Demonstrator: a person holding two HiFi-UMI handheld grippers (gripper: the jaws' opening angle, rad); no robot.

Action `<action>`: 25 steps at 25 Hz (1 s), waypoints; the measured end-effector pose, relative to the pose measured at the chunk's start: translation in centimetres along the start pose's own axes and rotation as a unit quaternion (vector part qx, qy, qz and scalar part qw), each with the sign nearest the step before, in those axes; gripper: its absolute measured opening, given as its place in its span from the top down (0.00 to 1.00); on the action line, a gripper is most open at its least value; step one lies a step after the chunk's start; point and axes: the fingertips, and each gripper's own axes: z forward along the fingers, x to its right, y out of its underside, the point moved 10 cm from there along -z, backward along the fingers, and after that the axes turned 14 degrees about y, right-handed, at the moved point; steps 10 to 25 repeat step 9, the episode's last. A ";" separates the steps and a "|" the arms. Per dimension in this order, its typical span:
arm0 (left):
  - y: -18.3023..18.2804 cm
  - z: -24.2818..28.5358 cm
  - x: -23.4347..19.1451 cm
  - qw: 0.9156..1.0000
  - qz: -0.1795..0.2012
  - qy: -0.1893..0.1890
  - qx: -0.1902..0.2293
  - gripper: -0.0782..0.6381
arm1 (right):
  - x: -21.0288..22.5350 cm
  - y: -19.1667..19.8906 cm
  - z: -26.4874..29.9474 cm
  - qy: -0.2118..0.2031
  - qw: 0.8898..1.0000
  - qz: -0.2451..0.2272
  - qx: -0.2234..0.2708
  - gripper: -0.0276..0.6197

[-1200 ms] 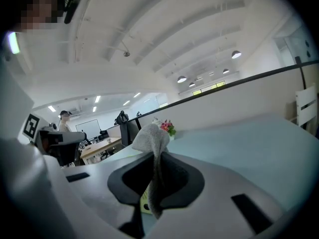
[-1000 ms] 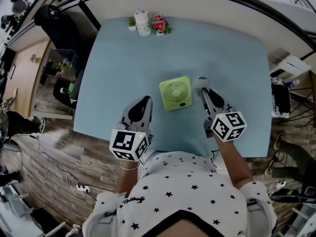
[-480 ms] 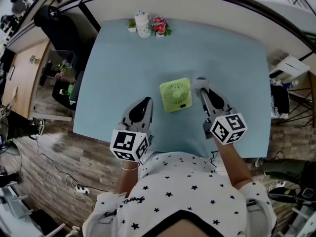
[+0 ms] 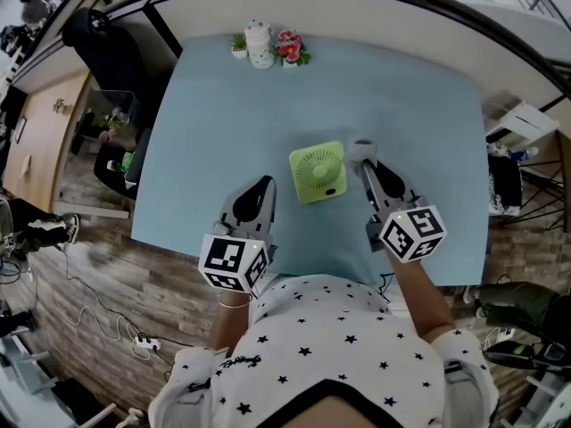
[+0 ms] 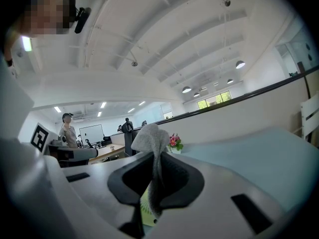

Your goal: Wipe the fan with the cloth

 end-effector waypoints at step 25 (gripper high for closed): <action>0.0 -0.2 -0.1 1.000 0.000 0.000 0.001 0.84 | -0.2 0.0 -0.2 0.000 1.000 0.001 0.002 0.91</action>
